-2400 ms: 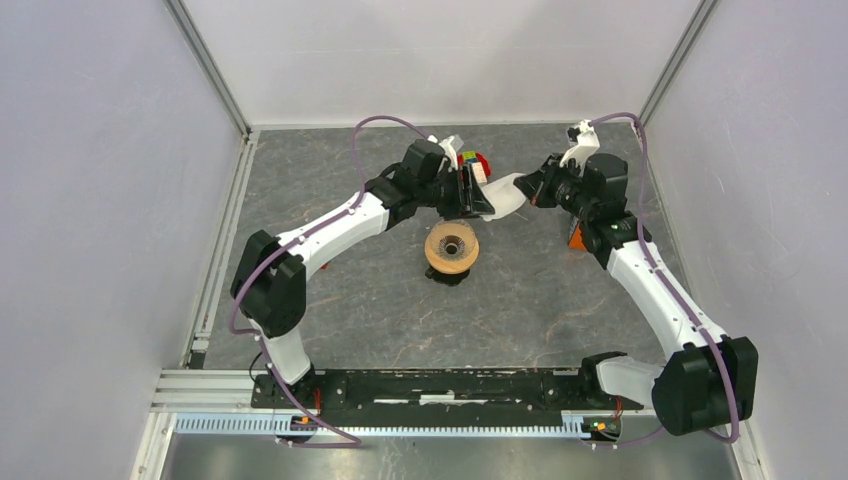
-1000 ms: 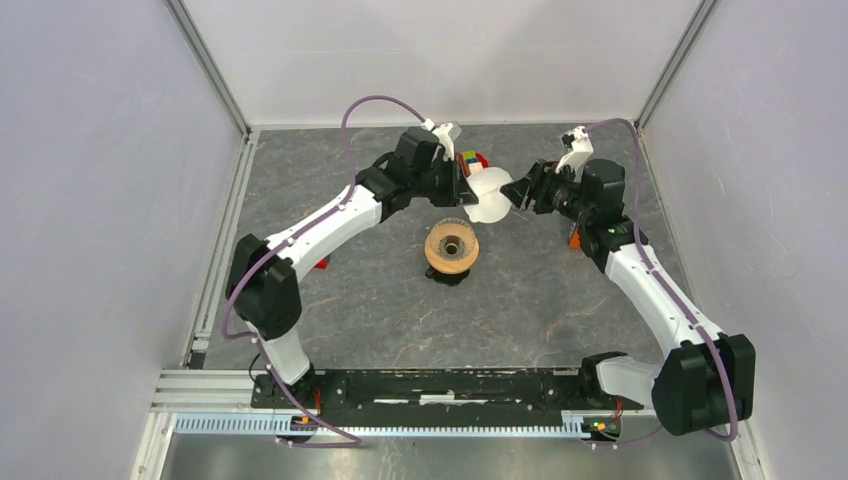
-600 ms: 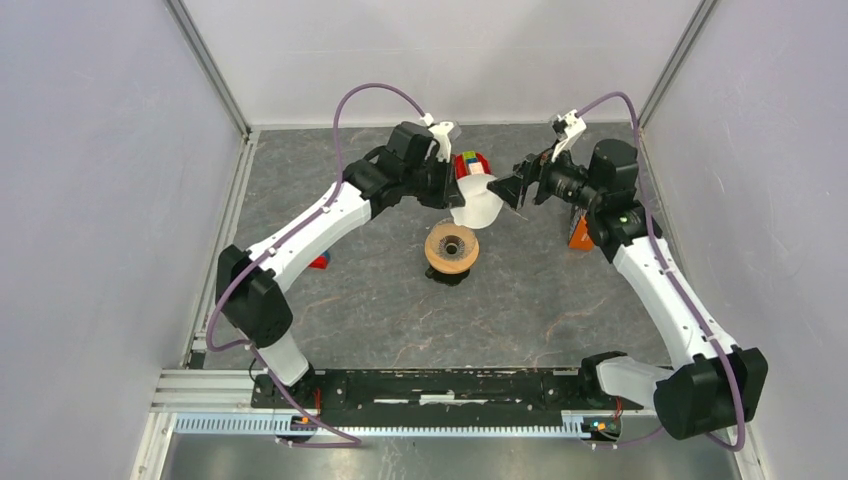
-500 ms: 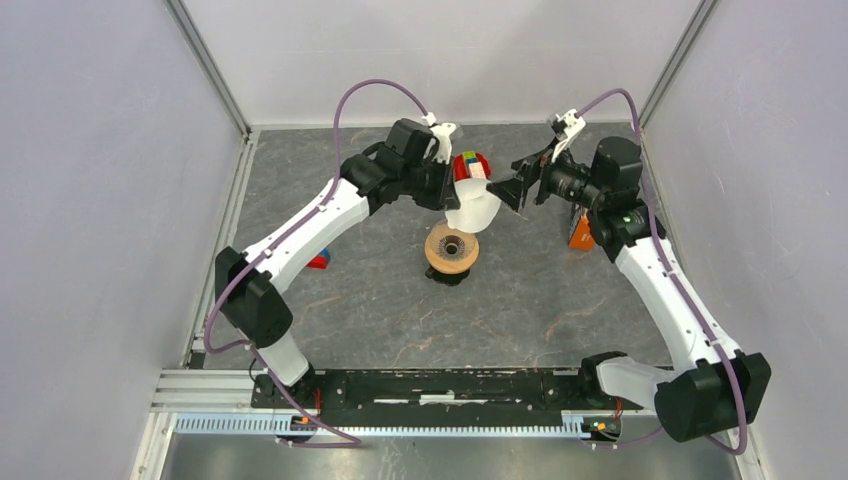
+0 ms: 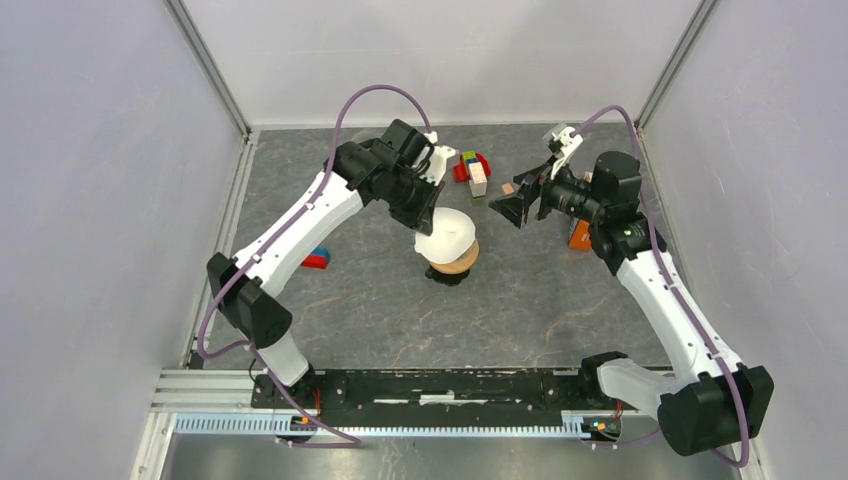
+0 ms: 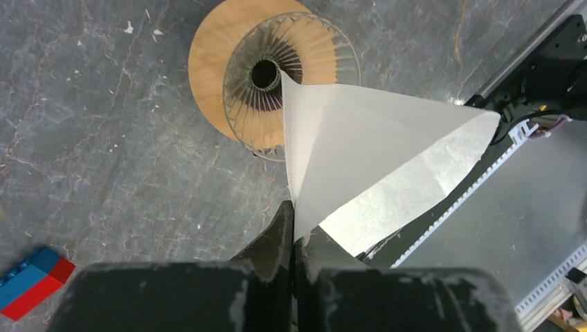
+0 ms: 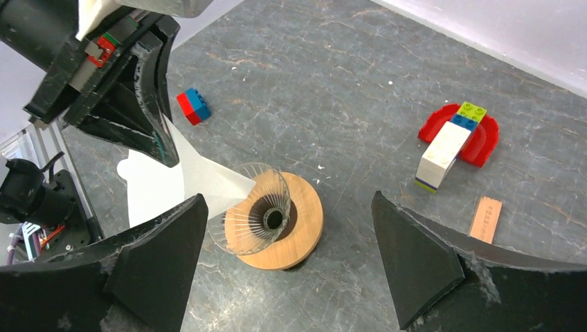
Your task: Place the coffee filter in the dripper
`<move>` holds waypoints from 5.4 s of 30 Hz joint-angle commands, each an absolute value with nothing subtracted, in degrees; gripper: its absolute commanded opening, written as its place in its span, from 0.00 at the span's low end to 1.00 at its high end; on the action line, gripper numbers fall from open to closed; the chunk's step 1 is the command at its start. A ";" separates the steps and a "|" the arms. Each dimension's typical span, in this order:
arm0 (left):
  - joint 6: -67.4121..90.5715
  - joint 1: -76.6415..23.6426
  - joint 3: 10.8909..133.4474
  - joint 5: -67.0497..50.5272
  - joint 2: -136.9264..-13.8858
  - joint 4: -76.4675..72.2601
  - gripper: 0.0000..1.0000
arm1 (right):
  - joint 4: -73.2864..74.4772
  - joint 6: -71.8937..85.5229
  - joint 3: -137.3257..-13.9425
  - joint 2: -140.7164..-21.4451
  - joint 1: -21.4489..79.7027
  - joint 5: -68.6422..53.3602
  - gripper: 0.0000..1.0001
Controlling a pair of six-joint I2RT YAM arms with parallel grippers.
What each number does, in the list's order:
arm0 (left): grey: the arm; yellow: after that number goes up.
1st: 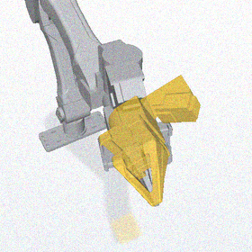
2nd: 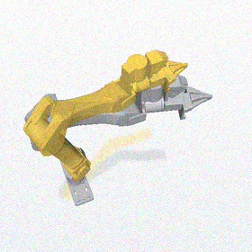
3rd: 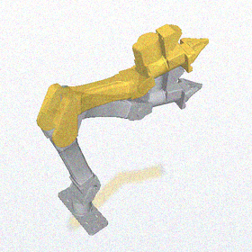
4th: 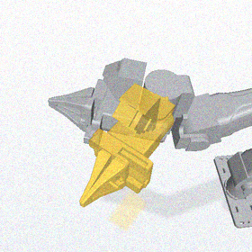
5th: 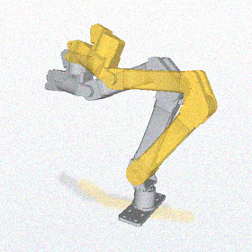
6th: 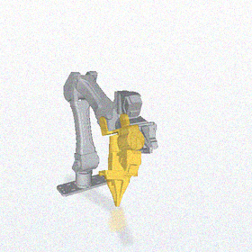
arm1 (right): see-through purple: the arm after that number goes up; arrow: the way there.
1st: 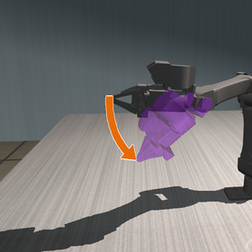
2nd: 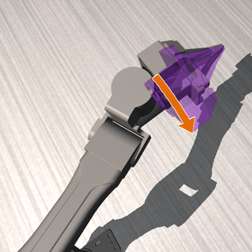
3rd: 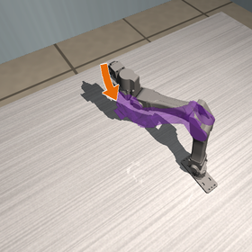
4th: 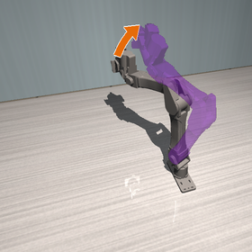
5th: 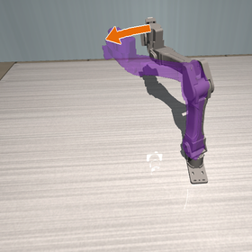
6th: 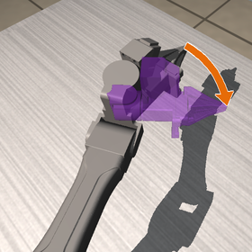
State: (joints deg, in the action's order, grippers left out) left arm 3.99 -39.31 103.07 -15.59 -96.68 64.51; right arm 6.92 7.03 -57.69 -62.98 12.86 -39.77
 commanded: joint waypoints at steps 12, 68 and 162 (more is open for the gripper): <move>1.28 -38.28 107.71 -20.01 -104.75 69.13 0.08 | 5.72 1.30 -53.68 -62.53 13.05 -42.62 0.91; -3.92 -37.79 112.94 -11.60 -106.96 70.96 0.46 | 5.34 -2.81 -53.08 -72.29 23.29 -33.05 0.31; -9.26 -40.25 84.75 -9.65 -98.77 35.03 0.61 | 6.88 -7.29 -51.33 -72.45 26.10 -31.38 0.39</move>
State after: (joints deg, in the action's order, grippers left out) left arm -7.20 -40.01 85.25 -10.57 -102.45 39.46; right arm 9.78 -7.70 -51.81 -72.18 25.87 -31.20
